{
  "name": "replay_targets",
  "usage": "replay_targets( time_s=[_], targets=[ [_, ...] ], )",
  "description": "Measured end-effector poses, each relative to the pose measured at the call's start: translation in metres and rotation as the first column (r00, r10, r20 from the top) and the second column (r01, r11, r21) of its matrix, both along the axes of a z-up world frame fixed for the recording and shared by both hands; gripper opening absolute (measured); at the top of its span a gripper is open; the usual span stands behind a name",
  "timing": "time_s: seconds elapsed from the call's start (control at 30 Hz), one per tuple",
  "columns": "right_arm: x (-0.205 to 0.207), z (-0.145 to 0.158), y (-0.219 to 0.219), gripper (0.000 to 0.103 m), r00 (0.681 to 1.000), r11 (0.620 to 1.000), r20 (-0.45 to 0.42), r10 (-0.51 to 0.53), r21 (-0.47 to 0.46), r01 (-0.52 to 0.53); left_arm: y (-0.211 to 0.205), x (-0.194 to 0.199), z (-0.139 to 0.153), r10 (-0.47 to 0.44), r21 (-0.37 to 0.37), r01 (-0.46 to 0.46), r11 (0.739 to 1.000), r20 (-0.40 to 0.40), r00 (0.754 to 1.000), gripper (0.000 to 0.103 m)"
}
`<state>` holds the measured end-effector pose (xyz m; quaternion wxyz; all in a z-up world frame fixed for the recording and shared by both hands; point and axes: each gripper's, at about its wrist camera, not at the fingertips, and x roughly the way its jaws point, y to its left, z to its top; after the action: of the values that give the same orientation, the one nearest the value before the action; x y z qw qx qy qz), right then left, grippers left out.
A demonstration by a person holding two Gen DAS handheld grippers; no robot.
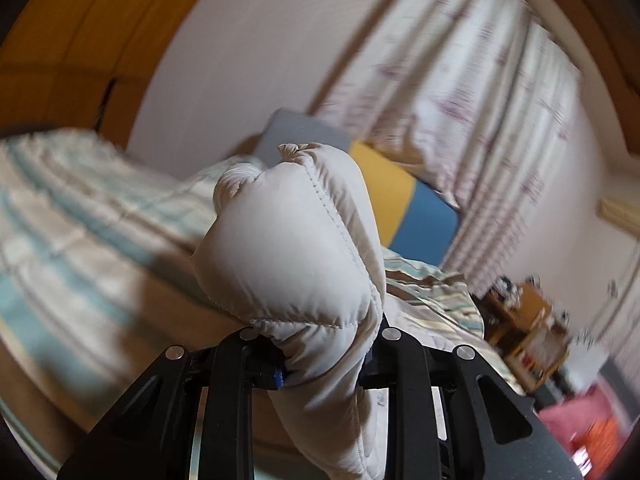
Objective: Fold large clothes
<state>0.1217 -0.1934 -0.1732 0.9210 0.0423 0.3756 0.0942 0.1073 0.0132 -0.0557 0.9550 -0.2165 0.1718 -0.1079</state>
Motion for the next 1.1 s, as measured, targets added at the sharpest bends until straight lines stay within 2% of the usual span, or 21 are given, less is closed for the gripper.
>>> replay_targets(
  time_s=[0.07, 0.17, 0.2, 0.3, 0.43, 0.53, 0.67, 0.73, 0.87, 1.1],
  targets=[
    [-0.003, 0.004, -0.006, 0.036, 1.000, 1.000, 0.003, -0.014, 0.023, 0.014, -0.013, -0.004, 0.008, -0.029, 0.047, 0.027, 0.999, 0.036, 0.999, 0.024],
    [-0.015, 0.016, -0.020, 0.059, 0.998, 0.998, 0.041, -0.051, 0.033, 0.049, -0.025, -0.008, 0.014, -0.056, 0.098, 0.050, 0.994, 0.061, 0.997, 0.024],
    [-0.020, 0.021, -0.026, 0.064, 0.996, 0.998, 0.062, -0.067, 0.026, 0.065, -0.028, -0.010, 0.015, -0.064, 0.108, 0.057, 0.992, 0.065, 0.996, 0.024],
    [-0.035, 0.034, -0.047, 0.068, 0.984, 0.990, 0.116, -0.137, -0.027, 0.141, -0.043, -0.008, 0.020, -0.080, 0.153, 0.069, 0.986, 0.070, 0.994, 0.024],
    [-0.048, 0.042, -0.087, 0.071, 0.954, 0.959, 0.136, -0.267, -0.055, 0.276, -0.068, -0.009, 0.026, -0.114, 0.222, 0.092, 0.971, 0.087, 0.990, 0.024],
    [-0.061, 0.041, -0.126, 0.073, 0.907, 0.910, 0.143, -0.395, -0.072, 0.408, -0.085, -0.009, 0.031, -0.148, 0.264, 0.117, 0.957, 0.099, 0.984, 0.024],
    [-0.074, 0.034, -0.177, 0.074, 0.846, 0.846, 0.112, -0.521, -0.069, 0.529, -0.109, -0.009, 0.033, -0.190, 0.323, 0.146, 0.935, 0.108, 0.976, 0.024],
    [-0.080, 0.028, -0.197, 0.074, 0.813, 0.808, 0.091, -0.575, -0.095, 0.581, -0.122, -0.009, 0.034, -0.214, 0.351, 0.164, 0.922, 0.107, 0.971, 0.024],
    [-0.097, 0.021, -0.227, 0.074, 0.766, 0.756, 0.055, -0.641, -0.125, 0.642, -0.146, -0.007, 0.032, -0.261, 0.388, 0.205, 0.898, 0.097, 0.960, 0.024],
    [-0.108, 0.021, -0.248, 0.077, 0.742, 0.736, 0.052, -0.668, -0.095, 0.670, -0.197, -0.006, 0.019, -0.360, 0.456, 0.297, 0.839, 0.054, 0.932, 0.024]
  ],
)
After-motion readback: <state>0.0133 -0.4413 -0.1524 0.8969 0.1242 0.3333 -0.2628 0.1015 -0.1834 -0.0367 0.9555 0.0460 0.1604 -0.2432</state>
